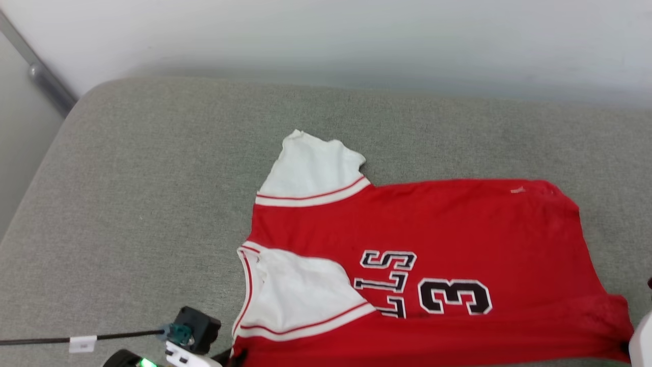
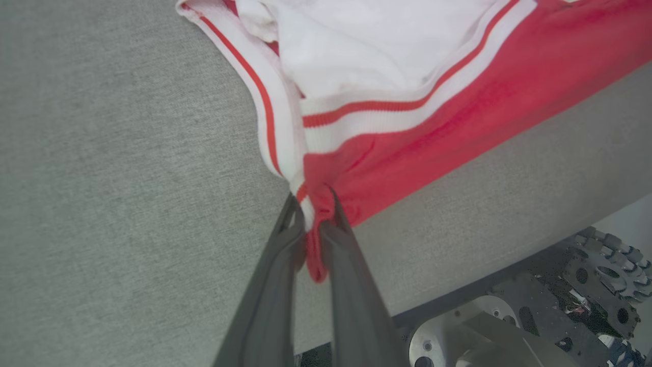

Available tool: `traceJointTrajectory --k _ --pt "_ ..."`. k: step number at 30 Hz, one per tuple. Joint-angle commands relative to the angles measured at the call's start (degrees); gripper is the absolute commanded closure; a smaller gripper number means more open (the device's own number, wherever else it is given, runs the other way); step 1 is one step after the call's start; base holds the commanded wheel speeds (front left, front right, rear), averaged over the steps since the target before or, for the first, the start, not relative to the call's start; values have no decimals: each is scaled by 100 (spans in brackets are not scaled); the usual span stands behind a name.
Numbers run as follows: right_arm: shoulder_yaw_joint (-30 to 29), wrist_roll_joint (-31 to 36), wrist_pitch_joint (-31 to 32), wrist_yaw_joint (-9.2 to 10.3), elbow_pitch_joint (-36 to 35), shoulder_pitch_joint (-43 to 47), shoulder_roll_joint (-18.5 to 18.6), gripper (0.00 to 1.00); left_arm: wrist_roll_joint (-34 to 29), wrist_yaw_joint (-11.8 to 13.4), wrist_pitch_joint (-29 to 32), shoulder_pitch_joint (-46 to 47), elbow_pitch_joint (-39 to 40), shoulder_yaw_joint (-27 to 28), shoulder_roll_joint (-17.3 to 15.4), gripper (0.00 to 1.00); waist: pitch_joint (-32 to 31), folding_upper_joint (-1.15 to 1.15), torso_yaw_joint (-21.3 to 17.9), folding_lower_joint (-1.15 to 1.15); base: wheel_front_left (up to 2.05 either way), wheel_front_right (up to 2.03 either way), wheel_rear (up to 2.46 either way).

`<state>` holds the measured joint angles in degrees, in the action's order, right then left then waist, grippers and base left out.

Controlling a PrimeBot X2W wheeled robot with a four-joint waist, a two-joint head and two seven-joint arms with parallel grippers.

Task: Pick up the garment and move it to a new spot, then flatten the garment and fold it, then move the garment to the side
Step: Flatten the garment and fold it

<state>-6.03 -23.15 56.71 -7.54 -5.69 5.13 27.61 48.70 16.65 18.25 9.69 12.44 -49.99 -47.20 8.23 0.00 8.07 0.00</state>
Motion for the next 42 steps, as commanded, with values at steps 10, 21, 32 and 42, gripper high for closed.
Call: traceJointTrajectory --k 10,21,32,42 --pt "-547 116 245 9 -279 900 -594 100 95 -69 -135 -354 -269 -207 154 100 -176 0 -14 0 0 0 0" --pt "-367 131 43 8 -193 876 -696 0 23 -357 -415 -239 -688 -212 186 0 -222 0 -96 0 0 0 0" --pt "-556 -157 -1375 8 -711 -25 -755 0 -427 -303 -2077 251 -753 534 377 0 -370 0 -138 0 0 0 0" --pt "-531 -128 -3754 7 -959 -334 -1425 0 -468 -78 -3317 158 -954 1341 1195 0 -425 0 -176 0 0 0 0"
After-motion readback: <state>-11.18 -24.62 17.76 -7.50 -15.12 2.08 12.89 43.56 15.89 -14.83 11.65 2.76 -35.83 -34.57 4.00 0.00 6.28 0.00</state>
